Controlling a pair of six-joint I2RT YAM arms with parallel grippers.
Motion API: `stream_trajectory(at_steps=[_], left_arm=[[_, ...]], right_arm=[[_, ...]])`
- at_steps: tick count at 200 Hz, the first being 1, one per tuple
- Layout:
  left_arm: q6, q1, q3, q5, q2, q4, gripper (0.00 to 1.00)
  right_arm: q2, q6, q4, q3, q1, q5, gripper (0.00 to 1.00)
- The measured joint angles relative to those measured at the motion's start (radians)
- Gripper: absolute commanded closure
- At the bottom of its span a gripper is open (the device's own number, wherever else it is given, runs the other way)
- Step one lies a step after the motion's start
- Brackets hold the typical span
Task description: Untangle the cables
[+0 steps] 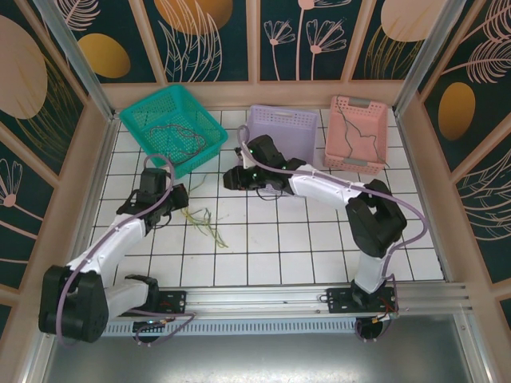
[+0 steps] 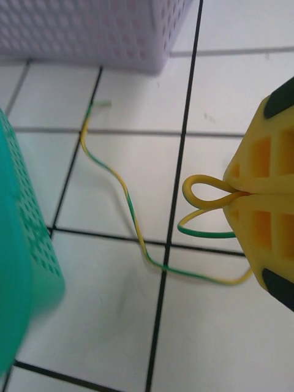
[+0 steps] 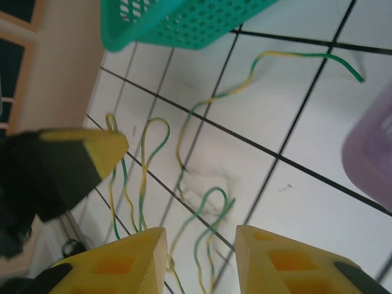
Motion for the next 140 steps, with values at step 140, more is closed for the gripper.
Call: stream_trajectory(at_steps=[140], left_arm=[[-0.240,-0.010,0.018,-0.119,-0.114,-0.192,1.00]], right_arm=[[0.234,0.282,-0.061,0.285,0.071,-0.046,0.68]])
